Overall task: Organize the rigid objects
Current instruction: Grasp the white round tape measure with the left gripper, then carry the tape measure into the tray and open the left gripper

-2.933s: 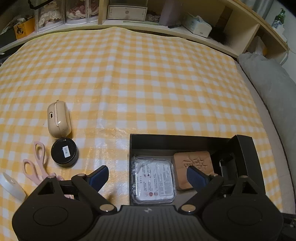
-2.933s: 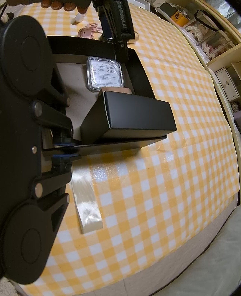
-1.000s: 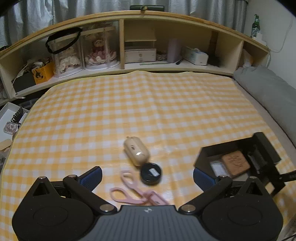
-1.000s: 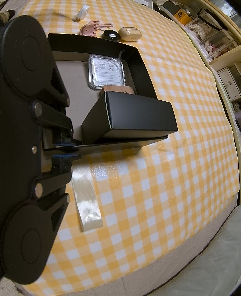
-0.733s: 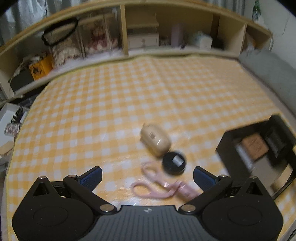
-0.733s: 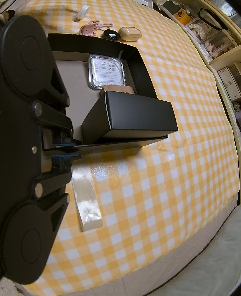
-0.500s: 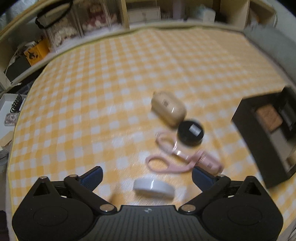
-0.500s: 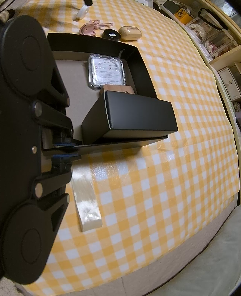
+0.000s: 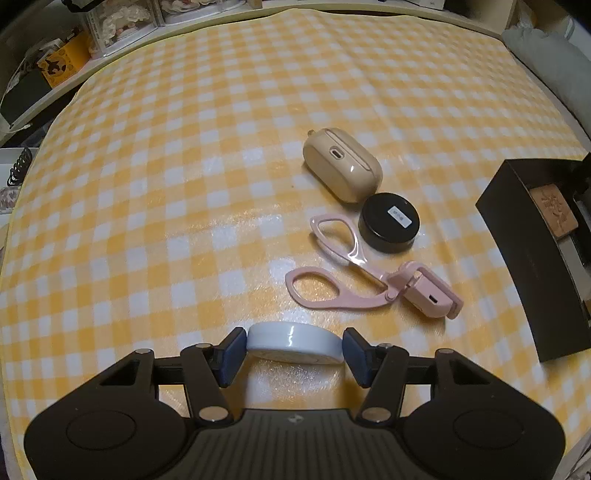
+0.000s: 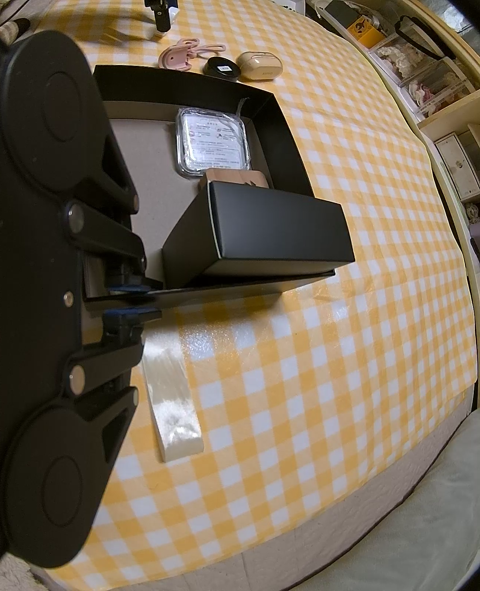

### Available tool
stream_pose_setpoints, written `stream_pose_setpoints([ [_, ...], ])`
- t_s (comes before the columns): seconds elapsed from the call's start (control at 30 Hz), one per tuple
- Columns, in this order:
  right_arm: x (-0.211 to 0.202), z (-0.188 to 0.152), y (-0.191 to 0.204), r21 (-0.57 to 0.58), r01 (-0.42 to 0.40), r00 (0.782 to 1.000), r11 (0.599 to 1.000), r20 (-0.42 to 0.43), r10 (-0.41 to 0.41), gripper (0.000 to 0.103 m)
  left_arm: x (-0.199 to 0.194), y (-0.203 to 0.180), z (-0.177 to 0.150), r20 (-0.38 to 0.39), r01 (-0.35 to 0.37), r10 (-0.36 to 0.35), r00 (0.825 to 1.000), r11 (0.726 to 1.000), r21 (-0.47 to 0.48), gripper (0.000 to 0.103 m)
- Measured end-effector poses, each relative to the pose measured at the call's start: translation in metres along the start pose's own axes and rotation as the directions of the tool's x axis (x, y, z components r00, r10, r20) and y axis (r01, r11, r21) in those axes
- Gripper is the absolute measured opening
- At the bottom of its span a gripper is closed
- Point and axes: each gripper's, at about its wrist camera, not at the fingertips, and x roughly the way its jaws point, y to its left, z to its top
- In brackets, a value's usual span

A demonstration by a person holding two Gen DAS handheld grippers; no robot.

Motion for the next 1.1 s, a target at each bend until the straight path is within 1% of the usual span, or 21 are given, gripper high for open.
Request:
stream_pose_setpoints([
  [0.07, 0.000, 0.000, 0.000, 0.000, 0.000, 1.000, 1.000, 0.000, 0.000, 0.009, -0.001, 0.000, 0.001, 0.002, -0.002, 0.002, 1.000, 1.000, -0.004, 0.058],
  [0.13, 0.000, 0.000, 0.000, 0.000, 0.000, 1.000, 1.000, 0.000, 0.000, 0.009, -0.006, 0.001, 0.003, 0.026, -0.005, 0.006, 1.000, 1.000, -0.022, 0.058],
  [0.2, 0.000, 0.000, 0.000, 0.000, 0.001, 1.000, 1.000, 0.000, -0.001, 0.009, -0.021, 0.002, 0.004, 0.073, 0.019, -0.014, 0.997, 0.998, -0.059, 0.058],
  [0.27, 0.000, 0.000, 0.000, -0.001, 0.002, 1.000, 1.000, 0.000, -0.002, 0.009, -0.036, -0.002, 0.006, 0.122, 0.058, -0.049, 0.991, 0.996, -0.072, 0.058],
  [0.37, 0.000, 0.000, 0.001, -0.006, 0.007, 1.000, 1.000, 0.000, -0.007, 0.009, -0.055, -0.026, 0.007, 0.188, 0.114, -0.109, 0.976, 0.993, -0.014, 0.058],
  [0.43, 0.001, 0.000, 0.002, -0.013, 0.012, 1.000, 1.000, 0.000, -0.012, 0.009, -0.064, -0.047, 0.006, 0.208, 0.150, -0.153, 0.966, 0.988, 0.032, 0.058],
  [0.53, 0.000, 0.000, 0.001, -0.018, 0.015, 1.000, 1.000, 0.000, -0.015, 0.008, -0.076, -0.081, 0.009, 0.231, 0.216, -0.233, 0.945, 0.972, 0.097, 0.058],
  [0.6, 0.000, 0.000, 0.001, -0.018, 0.014, 1.000, 1.000, -0.001, -0.014, 0.008, -0.082, -0.106, 0.010, 0.244, 0.258, -0.288, 0.926, 0.954, 0.150, 0.058],
  [0.67, 0.000, 0.000, 0.002, -0.020, 0.015, 1.000, 1.000, 0.000, -0.015, 0.008, -0.083, -0.134, 0.011, 0.241, 0.293, -0.337, 0.910, 0.935, 0.201, 0.058],
  [0.73, 0.000, 0.000, 0.002, -0.022, 0.015, 1.000, 1.000, 0.000, -0.015, 0.008, -0.080, -0.159, 0.012, 0.220, 0.316, -0.368, 0.903, 0.918, 0.240, 0.058],
  [0.8, 0.000, 0.000, 0.002, -0.025, 0.014, 1.000, 1.000, 0.001, -0.014, 0.008, -0.070, -0.181, 0.016, 0.197, 0.336, -0.389, 0.900, 0.906, 0.257, 0.058],
  [0.93, -0.001, 0.000, 0.002, -0.025, 0.012, 1.000, 1.000, 0.002, -0.012, 0.008, -0.047, -0.210, 0.027, 0.147, 0.376, -0.422, 0.894, 0.888, 0.263, 0.058],
  [1.1, -0.001, 0.000, 0.001, -0.024, 0.011, 1.000, 1.000, 0.003, -0.011, 0.008, -0.027, -0.233, 0.036, 0.116, 0.400, -0.436, 0.892, 0.883, 0.244, 0.058],
])
